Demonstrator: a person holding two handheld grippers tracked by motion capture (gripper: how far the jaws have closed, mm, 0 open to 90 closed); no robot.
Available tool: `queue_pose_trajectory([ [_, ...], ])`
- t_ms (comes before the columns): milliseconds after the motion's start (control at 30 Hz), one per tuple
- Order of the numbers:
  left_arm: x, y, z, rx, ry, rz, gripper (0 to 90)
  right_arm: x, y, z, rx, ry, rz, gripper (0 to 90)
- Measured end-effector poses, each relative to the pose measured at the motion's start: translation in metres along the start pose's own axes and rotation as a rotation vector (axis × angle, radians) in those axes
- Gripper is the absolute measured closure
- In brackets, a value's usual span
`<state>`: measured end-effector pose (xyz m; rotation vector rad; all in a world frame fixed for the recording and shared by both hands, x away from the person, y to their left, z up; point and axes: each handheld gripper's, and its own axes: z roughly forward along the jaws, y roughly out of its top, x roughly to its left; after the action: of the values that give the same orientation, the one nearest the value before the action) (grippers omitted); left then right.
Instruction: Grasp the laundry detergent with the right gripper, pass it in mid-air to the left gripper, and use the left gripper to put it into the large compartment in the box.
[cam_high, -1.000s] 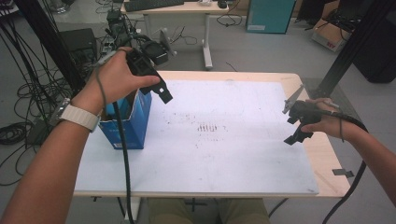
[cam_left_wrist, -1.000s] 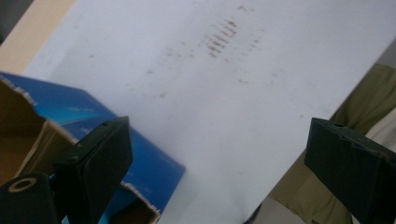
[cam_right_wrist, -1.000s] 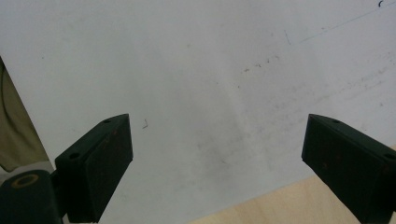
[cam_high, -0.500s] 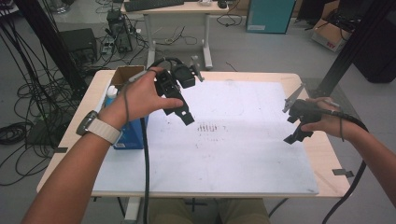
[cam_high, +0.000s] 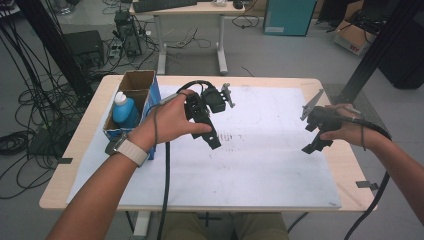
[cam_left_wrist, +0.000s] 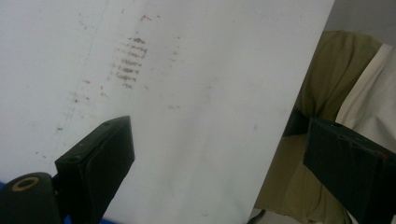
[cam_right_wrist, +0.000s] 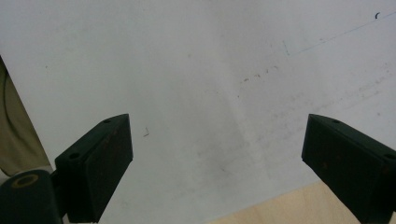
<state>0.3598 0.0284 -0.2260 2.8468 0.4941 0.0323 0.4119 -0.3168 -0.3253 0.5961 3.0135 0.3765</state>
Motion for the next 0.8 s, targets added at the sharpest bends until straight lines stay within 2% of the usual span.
queue_pose_trajectory([
  [67, 0.0, 0.0, 0.003, 0.006, -0.004, 0.012, 9.2, -0.001, 0.001, 0.0, 0.001, 0.002, -0.005, 8.5],
  [133, -0.002, 0.0, 0.006, 0.012, -0.011, 0.007, 9.2, -0.001, 0.001, 0.0, 0.003, 0.002, -0.004, 8.5],
  [233, -0.003, 0.0, 0.009, 0.002, -0.013, 0.005, 9.2, -0.003, 0.002, 0.001, -0.018, 0.004, -0.034, 8.5],
  [367, -0.005, 0.002, 0.012, 0.012, -0.01, 0.011, 9.2, -0.003, 0.002, 0.002, -0.029, -0.012, -0.019, 8.4],
  [433, -0.006, 0.003, 0.012, 0.007, -0.008, 0.019, 9.2, -0.004, 0.003, 0.002, -0.028, 0.003, -0.025, 8.4],
  [500, -0.008, 0.004, 0.011, 0.013, -0.01, 0.027, 9.2, -0.002, 0.003, 0.002, -0.037, -0.013, -0.02, 8.3],
  [533, -0.008, 0.005, 0.012, 0.007, -0.007, 0.027, 9.2, -0.001, 0.004, 0.002, -0.044, 0.004, -0.021, 8.3],
  [567, -0.009, 0.005, 0.011, 0.008, -0.007, 0.026, 9.2, -0.001, 0.004, 0.0, -0.03, 0.002, -0.027, 8.4],
  [700, -0.009, 0.005, 0.01, 0.003, -0.002, 0.021, 9.2, -0.001, 0.003, -0.001, -0.033, 0.0, -0.028, 8.4],
  [733, -0.01, 0.005, 0.01, 0.002, -0.002, 0.019, 9.2, 0.001, 0.003, -0.003, -0.02, -0.005, -0.004, 8.3],
  [800, -0.009, 0.004, 0.01, 0.003, 0.0, 0.02, 9.2, -0.001, 0.004, -0.002, -0.031, -0.003, -0.026, 8.4],
])
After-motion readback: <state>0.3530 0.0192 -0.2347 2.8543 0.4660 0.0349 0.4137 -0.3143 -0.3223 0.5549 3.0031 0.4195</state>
